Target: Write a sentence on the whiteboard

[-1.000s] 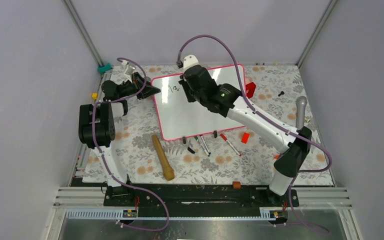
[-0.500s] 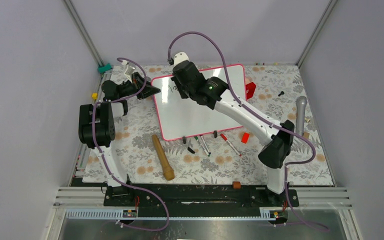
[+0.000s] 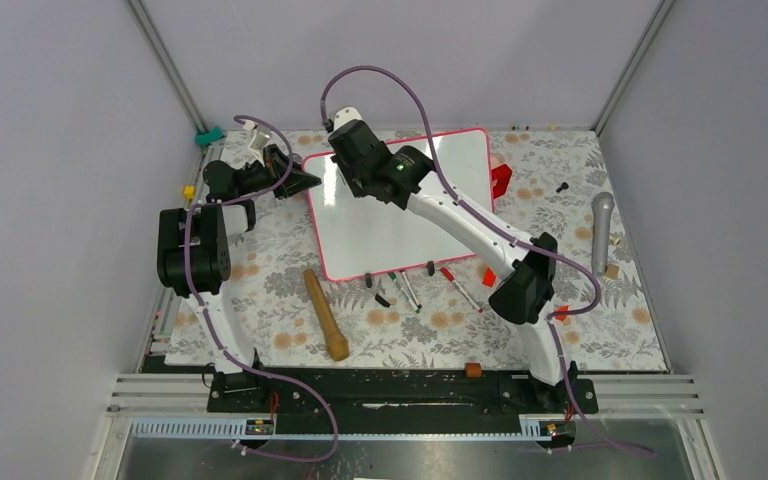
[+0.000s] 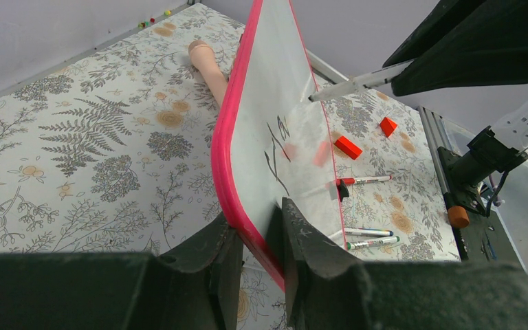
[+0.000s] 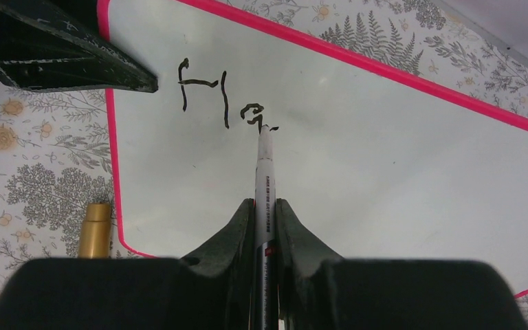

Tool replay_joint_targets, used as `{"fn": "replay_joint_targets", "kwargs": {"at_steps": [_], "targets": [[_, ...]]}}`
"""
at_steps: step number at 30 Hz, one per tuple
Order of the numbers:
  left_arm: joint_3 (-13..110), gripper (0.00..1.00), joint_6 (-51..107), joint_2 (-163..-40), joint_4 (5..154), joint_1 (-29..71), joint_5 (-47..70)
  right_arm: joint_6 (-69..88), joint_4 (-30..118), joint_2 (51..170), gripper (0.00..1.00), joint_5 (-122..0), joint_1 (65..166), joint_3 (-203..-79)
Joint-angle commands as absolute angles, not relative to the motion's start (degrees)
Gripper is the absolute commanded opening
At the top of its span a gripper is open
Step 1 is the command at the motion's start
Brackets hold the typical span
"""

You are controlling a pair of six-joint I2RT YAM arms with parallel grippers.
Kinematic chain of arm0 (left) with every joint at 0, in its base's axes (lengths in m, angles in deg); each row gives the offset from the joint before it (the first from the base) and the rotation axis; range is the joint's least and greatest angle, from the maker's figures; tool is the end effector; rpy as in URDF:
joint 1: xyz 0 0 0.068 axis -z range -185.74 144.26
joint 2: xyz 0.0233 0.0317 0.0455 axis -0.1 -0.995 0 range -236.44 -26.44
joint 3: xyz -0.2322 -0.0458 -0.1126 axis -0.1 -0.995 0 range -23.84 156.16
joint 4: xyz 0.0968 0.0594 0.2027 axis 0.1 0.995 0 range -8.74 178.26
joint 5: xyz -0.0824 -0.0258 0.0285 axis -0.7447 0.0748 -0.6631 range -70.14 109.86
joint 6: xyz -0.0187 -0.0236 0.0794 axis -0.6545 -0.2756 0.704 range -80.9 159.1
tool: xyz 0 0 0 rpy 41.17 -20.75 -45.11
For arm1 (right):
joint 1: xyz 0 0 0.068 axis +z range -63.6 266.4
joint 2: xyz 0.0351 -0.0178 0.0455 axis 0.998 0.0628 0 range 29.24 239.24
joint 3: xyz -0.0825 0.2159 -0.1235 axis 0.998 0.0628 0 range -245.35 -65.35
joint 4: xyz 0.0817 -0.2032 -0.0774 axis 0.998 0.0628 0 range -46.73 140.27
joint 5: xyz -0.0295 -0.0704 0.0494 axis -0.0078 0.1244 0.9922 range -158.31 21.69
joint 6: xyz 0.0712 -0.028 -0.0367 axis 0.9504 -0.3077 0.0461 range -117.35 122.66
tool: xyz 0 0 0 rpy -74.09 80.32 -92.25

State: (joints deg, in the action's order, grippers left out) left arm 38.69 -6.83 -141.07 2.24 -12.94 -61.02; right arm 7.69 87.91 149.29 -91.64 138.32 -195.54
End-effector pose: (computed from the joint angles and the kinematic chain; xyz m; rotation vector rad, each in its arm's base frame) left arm 0.3868 -0.0255 0.2506 0.7654 1.4594 -1.2947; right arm 0.3093 0.3469 0.3484 -0.6288 2.0258 0.1462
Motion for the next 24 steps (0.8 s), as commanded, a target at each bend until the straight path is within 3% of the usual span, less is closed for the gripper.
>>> {"fn": "replay_joint_targets", "kwargs": {"at_steps": [1, 24], "targets": [[38.3, 0.0, 0.6, -143.0, -2.5, -12.2, -75.0, 8.2, 89.9, 150.3, 0.0, -93.7, 138.6, -199.0], [37.7, 0.0, 1.2, -142.6, -2.5, -12.1, -74.9, 7.3, 89.9, 154.0, 0.0, -96.5, 138.2, -202.5]]}}
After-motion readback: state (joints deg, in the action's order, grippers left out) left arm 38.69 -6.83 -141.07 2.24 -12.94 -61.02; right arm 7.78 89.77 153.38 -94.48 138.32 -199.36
